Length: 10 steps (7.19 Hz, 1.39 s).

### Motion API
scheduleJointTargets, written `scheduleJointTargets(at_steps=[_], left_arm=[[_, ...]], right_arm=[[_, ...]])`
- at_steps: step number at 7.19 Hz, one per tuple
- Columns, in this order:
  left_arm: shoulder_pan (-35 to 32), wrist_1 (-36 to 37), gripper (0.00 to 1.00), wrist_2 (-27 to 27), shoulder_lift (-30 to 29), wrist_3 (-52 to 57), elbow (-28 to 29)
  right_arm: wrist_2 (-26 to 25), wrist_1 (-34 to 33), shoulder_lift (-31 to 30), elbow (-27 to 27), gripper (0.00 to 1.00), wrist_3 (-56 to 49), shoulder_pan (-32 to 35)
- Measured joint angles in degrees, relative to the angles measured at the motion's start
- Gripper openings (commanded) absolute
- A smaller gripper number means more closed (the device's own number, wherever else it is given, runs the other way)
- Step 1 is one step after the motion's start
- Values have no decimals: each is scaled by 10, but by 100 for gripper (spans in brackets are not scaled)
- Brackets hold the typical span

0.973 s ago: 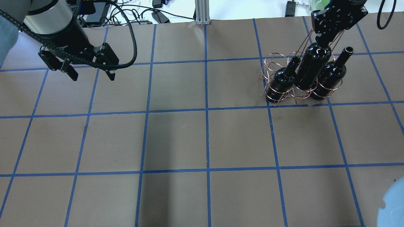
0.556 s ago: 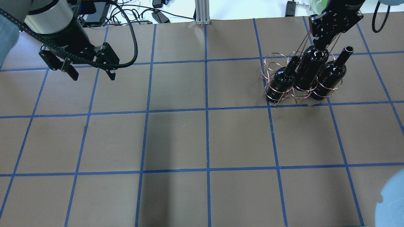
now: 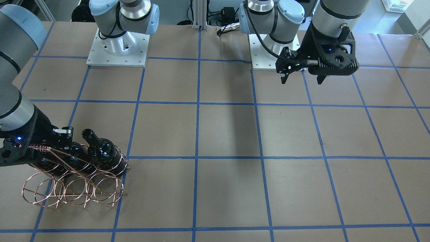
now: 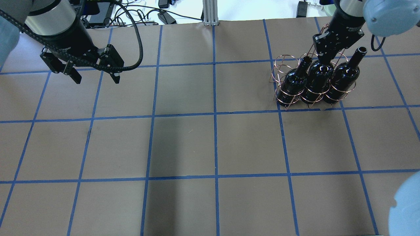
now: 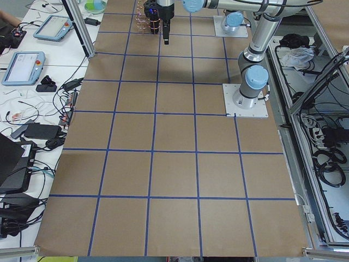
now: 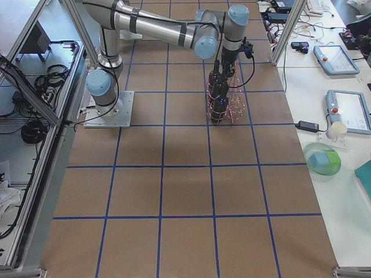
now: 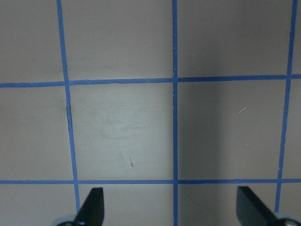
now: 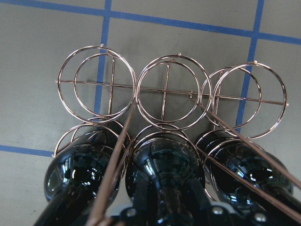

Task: Place wine into wine basket
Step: 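Lower the bottle down into the rack slot beside the other bottles, then open the right gripper and raise it away from the rack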

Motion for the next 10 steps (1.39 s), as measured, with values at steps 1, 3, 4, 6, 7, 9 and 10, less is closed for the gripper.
scheduleJointTargets(at_steps=[1, 3, 4, 6, 7, 9, 10], left_arm=[[0, 0, 100, 0, 0, 0, 0], [0, 0, 100, 0, 1, 0, 0], [-1, -1, 100, 0, 1, 0, 0], [-1, -1, 100, 1, 1, 0, 0], [-1, -1, 100, 1, 1, 0, 0], [-2, -1, 100, 2, 1, 0, 0], [-2, 0, 100, 2, 1, 0, 0]], right_arm=[[-1, -3, 0, 3, 100, -2, 0], [-5, -5, -6, 2, 100, 2, 0], [-6, -4, -19, -2, 100, 4, 0], [-5, 28, -79, -9, 100, 6, 2], [-4, 64, -116, -16, 100, 7, 3], [-2, 142, -173, -31, 100, 54, 8], [-3, 166, -191, -32, 100, 92, 19]])
